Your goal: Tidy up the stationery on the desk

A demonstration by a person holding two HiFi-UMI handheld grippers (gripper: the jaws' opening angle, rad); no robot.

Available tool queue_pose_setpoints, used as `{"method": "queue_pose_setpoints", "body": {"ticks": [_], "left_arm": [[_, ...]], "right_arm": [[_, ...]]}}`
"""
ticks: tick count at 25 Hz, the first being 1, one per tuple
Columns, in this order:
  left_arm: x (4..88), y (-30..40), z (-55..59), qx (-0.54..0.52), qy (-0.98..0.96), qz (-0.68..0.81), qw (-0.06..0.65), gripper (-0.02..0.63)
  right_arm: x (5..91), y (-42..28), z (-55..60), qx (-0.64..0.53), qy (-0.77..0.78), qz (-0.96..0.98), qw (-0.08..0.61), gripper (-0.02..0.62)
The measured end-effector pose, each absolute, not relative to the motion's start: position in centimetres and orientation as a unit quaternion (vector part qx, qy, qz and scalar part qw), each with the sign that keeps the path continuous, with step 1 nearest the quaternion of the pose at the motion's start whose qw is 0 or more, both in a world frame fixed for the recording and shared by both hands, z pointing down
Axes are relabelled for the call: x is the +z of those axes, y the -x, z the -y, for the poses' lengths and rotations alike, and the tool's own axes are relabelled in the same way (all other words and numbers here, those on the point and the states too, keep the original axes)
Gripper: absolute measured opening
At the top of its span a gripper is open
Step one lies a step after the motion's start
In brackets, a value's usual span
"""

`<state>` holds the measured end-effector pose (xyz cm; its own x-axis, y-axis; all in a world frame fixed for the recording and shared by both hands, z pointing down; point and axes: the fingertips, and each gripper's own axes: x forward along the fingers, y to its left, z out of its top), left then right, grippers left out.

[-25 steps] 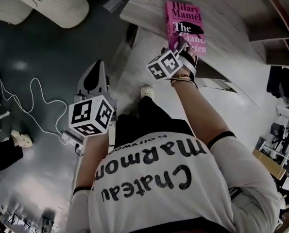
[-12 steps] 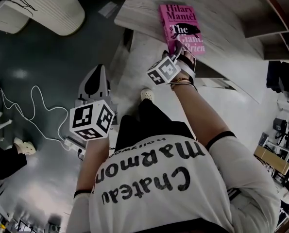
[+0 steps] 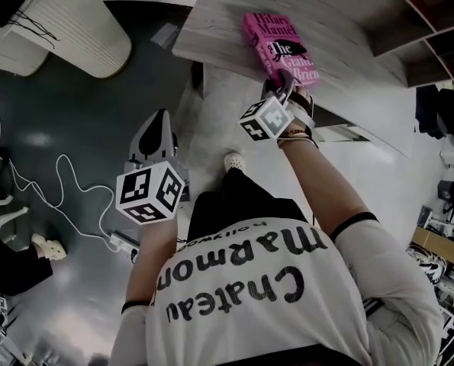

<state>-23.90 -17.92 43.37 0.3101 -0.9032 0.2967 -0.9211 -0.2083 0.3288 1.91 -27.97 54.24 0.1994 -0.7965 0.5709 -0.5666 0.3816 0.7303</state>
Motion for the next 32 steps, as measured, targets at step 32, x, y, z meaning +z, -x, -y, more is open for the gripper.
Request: {"method": "queue_pose_setpoints", "body": {"ticks": [32], "left_arm": [[43.5,1.4,31.8,0.028,-0.817,0.378,0.434,0.237]], "right_arm": [[47.9,-7.2,28.1,-0.024,-0.551,0.712,0.434,0.153]]}}
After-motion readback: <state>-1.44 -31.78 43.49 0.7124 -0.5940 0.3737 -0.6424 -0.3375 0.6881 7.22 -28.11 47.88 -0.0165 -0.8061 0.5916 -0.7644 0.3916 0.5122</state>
